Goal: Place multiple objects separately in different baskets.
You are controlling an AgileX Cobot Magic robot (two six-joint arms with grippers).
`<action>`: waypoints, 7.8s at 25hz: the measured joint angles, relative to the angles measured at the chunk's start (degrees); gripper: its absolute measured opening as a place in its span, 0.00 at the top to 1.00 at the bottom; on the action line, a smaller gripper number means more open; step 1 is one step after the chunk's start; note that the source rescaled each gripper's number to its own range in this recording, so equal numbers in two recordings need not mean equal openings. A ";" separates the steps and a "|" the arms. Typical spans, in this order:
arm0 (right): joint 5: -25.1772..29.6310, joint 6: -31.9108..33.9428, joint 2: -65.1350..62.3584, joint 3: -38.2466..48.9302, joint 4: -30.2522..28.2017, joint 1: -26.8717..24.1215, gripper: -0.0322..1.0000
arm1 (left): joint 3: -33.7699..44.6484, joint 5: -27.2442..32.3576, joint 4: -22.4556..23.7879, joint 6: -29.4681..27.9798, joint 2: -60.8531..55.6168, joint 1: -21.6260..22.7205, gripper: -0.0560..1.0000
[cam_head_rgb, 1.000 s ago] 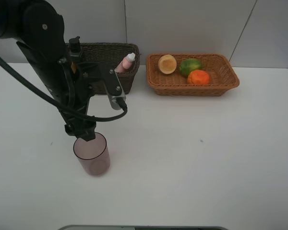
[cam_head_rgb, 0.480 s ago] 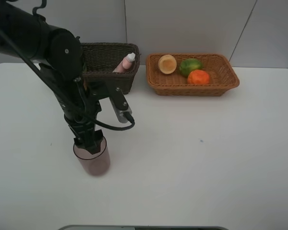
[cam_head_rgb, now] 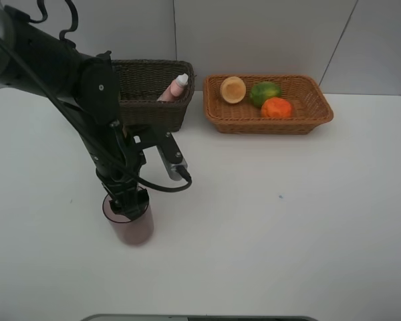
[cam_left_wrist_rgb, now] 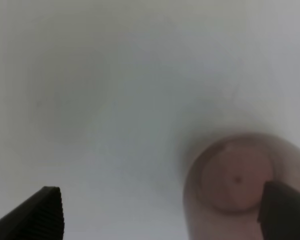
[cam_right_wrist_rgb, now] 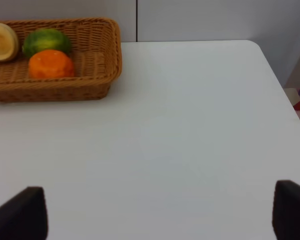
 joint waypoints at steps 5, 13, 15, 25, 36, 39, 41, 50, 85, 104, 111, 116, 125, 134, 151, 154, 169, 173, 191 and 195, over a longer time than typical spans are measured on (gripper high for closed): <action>0.00 0.00 0.00 0.00 0.00 0.00 0.00 | 0.35 -0.40 -0.02 0.00 0.19 0.00 0.00; 0.00 0.00 0.00 0.00 0.00 0.00 0.00 | 0.35 -0.34 -0.07 0.00 0.21 0.00 0.67; 0.00 0.00 0.00 0.00 0.00 0.00 0.00 | 0.35 -0.05 -0.21 0.00 0.25 0.00 0.92; 0.00 0.00 0.00 0.00 0.00 0.00 0.00 | 0.35 0.01 -0.39 0.00 0.19 0.00 0.94; 0.00 0.00 0.00 0.00 0.00 0.00 0.00 | 0.37 0.30 -0.41 0.00 -2.02 0.00 0.94; 0.00 0.00 0.00 0.00 0.00 0.00 0.00 | 0.37 0.30 -0.46 -0.08 -5.74 0.00 0.94; 0.00 0.00 0.00 0.00 0.00 0.00 0.00 | 0.37 0.35 -0.52 -1.47 -8.07 0.12 0.94; 0.00 0.00 0.00 0.00 0.00 0.00 0.00 | -9.26 7.71 -0.68 -19.72 -10.98 4.16 0.94; 0.00 0.00 0.00 0.00 0.00 0.00 0.00 | -40.05 4.88 24.78 -57.13 10.68 13.85 0.94; 0.00 0.00 0.00 0.00 0.00 0.00 0.00 | -40.12 -0.84 27.50 -54.51 17.32 14.67 0.90; 0.00 0.00 0.00 0.00 0.00 0.00 0.00 | -40.12 -2.32 26.11 -53.85 17.32 14.74 0.16; 0.00 0.00 0.00 0.00 0.00 0.00 0.00 | -40.12 -2.31 24.51 -53.85 16.53 14.74 0.06; 0.00 0.00 0.00 0.00 0.00 0.00 0.00 | -39.51 2.34 20.46 -51.12 9.40 13.50 0.06; 0.00 0.00 0.00 0.00 0.00 0.00 0.00 | -22.78 -1.79 13.60 -44.95 -6.73 16.79 0.05; 0.00 0.00 0.00 0.00 0.00 0.00 0.00 | 11.68 3.80 5.83 -40.25 -58.24 35.92 0.05; 0.00 0.00 0.00 0.00 0.00 0.00 0.00 | 16.89 4.50 5.28 -40.00 -69.03 35.98 0.05; 0.00 0.00 0.00 0.00 0.00 0.00 0.00 | 26.90 21.08 1.40 -36.76 -101.22 35.98 0.05; 0.00 0.00 0.00 0.00 0.00 0.00 0.00 | 26.96 21.41 0.45 -34.83 -104.82 35.98 0.05; 0.00 0.00 0.00 0.00 0.00 0.00 0.00 | 27.13 21.36 0.41 -32.99 -107.72 33.31 0.05; 0.00 0.00 0.00 0.00 0.00 0.00 0.00 | 27.13 21.36 0.67 -32.86 -107.72 33.31 0.05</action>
